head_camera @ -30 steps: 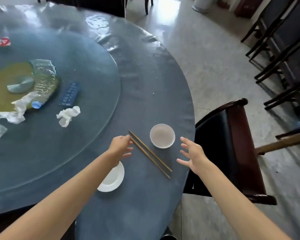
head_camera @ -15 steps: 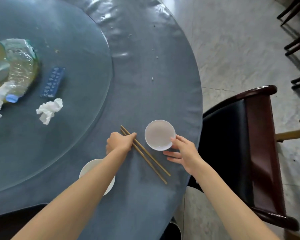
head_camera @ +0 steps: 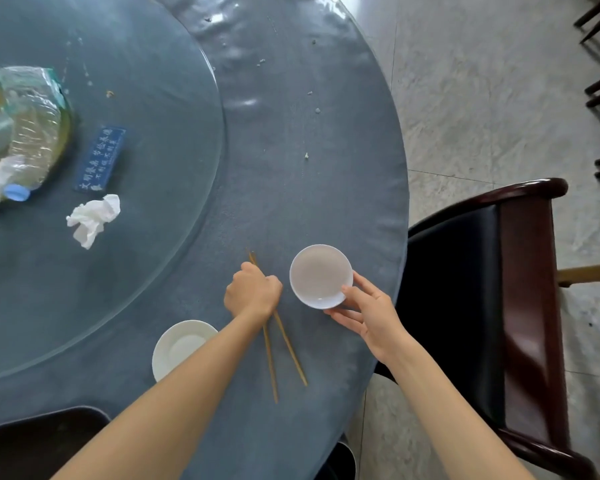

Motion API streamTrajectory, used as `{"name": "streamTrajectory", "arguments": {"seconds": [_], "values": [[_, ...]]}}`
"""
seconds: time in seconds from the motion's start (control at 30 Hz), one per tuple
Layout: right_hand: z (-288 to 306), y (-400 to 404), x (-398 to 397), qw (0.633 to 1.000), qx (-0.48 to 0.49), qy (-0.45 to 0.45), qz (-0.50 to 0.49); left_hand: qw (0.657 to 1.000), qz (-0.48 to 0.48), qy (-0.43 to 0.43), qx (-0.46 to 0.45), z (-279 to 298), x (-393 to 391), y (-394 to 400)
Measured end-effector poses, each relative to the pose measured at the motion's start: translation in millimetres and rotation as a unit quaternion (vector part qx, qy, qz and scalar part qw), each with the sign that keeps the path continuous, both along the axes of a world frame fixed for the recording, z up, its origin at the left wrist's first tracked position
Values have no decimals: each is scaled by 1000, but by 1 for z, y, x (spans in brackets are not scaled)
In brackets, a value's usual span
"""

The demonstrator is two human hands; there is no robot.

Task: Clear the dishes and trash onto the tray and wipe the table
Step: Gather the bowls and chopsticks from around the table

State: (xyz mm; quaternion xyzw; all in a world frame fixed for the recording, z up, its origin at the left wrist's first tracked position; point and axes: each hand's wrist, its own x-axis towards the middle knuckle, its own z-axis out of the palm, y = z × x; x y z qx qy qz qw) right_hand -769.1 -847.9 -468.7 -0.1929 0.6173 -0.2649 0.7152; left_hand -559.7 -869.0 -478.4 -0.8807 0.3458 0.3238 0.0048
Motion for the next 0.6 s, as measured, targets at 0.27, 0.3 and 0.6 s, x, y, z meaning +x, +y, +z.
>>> {"name": "streamTrajectory", "arguments": {"seconds": [0.27, 0.3, 0.6], "values": [[17, 16, -5, 1000, -8, -7, -14, 946, 120, 273, -126, 5, 22, 22], [20, 19, -4, 1000, -11, -7, -13, 930, 143, 311, -137, 10, 25, 27], [62, 64, 30, 998, -50, -23, 39, 832, 264, 437, -217, 56, 82, 119]]}}
